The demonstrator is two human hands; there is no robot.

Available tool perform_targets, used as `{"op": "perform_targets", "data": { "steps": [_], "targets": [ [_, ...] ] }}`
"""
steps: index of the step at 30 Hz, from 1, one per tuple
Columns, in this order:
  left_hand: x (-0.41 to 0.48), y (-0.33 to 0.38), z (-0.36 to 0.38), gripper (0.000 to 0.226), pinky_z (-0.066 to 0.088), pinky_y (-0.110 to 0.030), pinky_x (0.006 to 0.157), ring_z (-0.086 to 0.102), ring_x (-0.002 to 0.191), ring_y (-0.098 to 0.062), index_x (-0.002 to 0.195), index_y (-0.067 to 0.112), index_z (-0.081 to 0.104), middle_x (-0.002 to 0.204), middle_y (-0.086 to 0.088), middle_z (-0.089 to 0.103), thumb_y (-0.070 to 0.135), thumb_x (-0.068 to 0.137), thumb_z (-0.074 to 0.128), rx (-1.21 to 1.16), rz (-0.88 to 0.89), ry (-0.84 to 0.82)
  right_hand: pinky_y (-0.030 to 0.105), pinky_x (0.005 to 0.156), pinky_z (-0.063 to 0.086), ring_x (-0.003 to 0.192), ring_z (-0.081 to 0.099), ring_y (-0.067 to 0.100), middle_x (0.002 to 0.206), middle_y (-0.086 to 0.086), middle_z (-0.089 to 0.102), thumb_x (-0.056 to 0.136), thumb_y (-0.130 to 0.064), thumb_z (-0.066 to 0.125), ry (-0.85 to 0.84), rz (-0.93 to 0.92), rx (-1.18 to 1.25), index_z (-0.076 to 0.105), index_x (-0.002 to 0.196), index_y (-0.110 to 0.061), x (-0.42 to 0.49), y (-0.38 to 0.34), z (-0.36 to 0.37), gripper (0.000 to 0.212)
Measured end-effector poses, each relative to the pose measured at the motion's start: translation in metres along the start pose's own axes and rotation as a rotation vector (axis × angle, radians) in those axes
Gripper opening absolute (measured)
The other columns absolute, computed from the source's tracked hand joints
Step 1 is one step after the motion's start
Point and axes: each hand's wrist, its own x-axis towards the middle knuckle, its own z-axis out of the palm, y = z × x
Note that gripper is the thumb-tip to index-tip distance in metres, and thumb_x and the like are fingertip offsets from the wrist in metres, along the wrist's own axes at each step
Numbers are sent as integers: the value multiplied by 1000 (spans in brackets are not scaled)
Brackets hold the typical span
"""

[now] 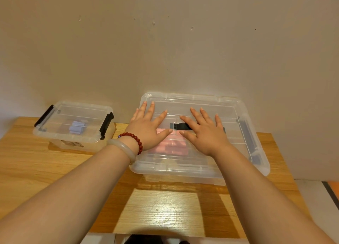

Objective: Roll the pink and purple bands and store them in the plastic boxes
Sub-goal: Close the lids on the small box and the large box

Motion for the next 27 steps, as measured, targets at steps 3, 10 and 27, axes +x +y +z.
{"op": "perform_targets", "data": {
  "steps": [3,10,27],
  "targets": [
    [-1,-2,-2,64,-9,-40,118,-22,146,-24,152,40,2,161,-4,-16,63,96,21,-54,1,9,52,118,-11,150,-15,14,164,-13,-10,97,-65,20,-7,2,11,10,151,-50,0,-1,-3,57],
    [-8,-31,-4,48,2,-32,118,-5,149,-16,152,22,25,162,-1,6,30,105,31,-498,-2,215,55,118,-8,152,-7,22,165,-3,5,97,-64,28,64,43,54,18,153,-42,3,-38,-14,60],
    [-11,-92,50,64,12,-31,118,16,147,-12,154,31,11,160,8,17,60,98,16,-1072,-177,-72,43,120,-10,150,-13,15,164,-4,-9,105,-44,9,45,85,46,-5,156,-25,55,-144,9,56]
  ]
}}
